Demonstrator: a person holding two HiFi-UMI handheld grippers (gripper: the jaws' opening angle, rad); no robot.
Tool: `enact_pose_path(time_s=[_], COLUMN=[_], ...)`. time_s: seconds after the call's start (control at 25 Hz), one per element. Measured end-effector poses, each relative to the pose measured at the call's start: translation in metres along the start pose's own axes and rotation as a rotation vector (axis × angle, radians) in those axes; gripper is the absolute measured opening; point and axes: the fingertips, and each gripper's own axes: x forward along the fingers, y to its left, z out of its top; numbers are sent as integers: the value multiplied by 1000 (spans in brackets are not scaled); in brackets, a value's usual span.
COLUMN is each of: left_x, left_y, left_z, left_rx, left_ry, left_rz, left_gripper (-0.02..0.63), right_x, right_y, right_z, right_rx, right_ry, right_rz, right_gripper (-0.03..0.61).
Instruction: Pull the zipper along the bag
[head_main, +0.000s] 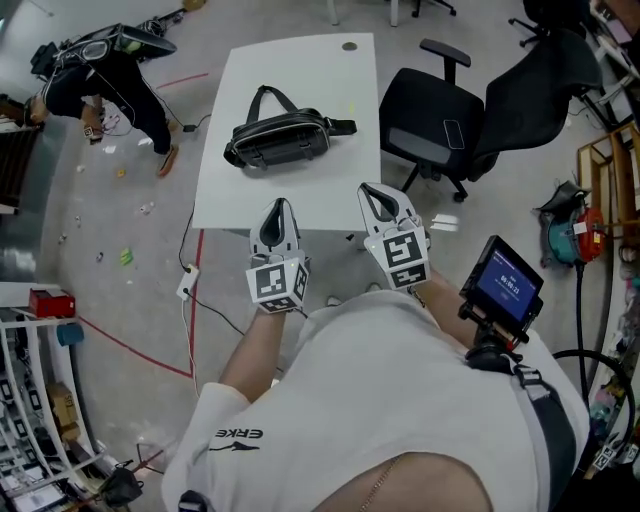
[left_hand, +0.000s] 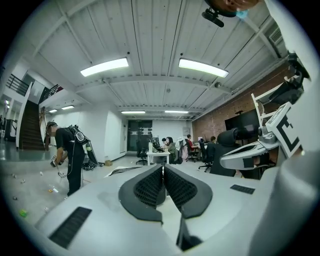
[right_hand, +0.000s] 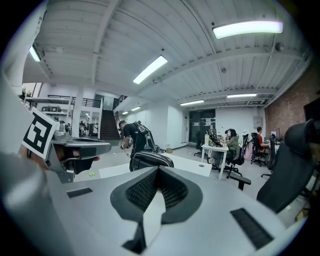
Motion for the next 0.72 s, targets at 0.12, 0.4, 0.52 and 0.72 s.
enact_pose_path(time_s=[0.12,0.4,0.52,0.72], left_x=[0,-3,-6,-11], left_y=[8,8,8,10], left_z=[0,-2,-2,-1], left_rx=[-3,-11,-18,-23], left_ry=[0,10,8,-5], left_rz=[-1,-17,-19,-14], left_gripper=[12,12,12,12], right_x=[5,7,7,3], right_y=[7,16,20,26], right_z=[5,15,16,13], right_rx=[-7,-19,-19,-24], right_ry=[-4,-8,-5,-6], right_rz=[3,2,-1,-5], right_gripper=[6,5,5,5])
